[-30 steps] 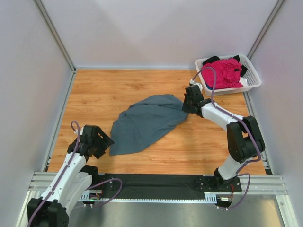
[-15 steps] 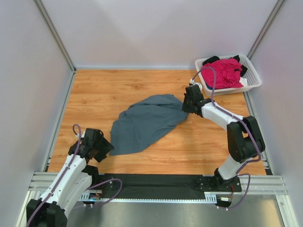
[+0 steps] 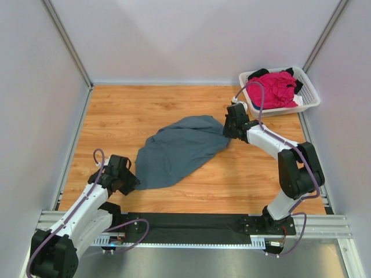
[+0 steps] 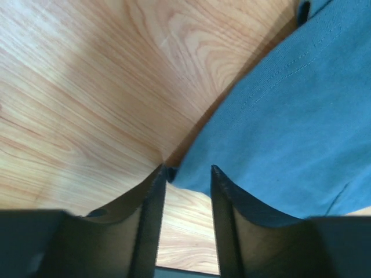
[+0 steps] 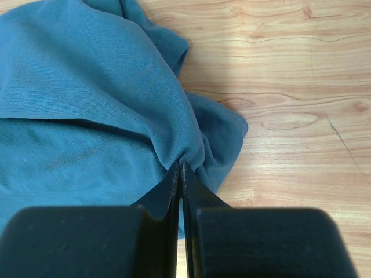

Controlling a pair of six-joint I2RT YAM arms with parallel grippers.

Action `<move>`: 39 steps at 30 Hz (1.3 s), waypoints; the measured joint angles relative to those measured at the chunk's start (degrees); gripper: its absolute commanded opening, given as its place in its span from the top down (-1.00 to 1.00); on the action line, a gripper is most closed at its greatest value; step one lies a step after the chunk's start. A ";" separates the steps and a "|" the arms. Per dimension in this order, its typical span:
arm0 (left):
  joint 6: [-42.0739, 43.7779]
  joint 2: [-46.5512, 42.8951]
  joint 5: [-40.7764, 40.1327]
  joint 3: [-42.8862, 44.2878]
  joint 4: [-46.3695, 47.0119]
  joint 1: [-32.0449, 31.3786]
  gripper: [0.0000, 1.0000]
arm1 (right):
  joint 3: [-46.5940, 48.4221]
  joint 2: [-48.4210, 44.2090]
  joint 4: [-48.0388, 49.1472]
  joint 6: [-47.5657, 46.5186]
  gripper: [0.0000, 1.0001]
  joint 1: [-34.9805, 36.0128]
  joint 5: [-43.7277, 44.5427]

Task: Fold and stack the t-shirts
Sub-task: Flatten the tshirt out

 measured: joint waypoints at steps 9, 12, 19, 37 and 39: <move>0.46 1.99 -2.01 0.04 0.87 -0.17 1.00 | 0.81 0.09 -0.87 0.00 0.99 0.00 -0.50; 2.03 3.21 -3.56 1.57 0.68 -0.17 1.00 | 1.55 0.09 -1.40 -0.02 0.99 0.00 -0.50; 10.29 3.37 -8.55 20.09 -1.95 -0.20 1.00 | 4.44 -0.26 -2.80 -0.04 0.99 0.00 -0.87; 37.20 14.40 -21.55 80.81 -0.55 2.47 1.00 | 18.78 -17.42 -6.58 -2.47 1.00 3.06 -8.07; 39.45 16.50 -21.88 86.93 -1.49 3.04 1.00 | 19.08 -18.62 -6.67 -2.97 0.99 4.11 -8.74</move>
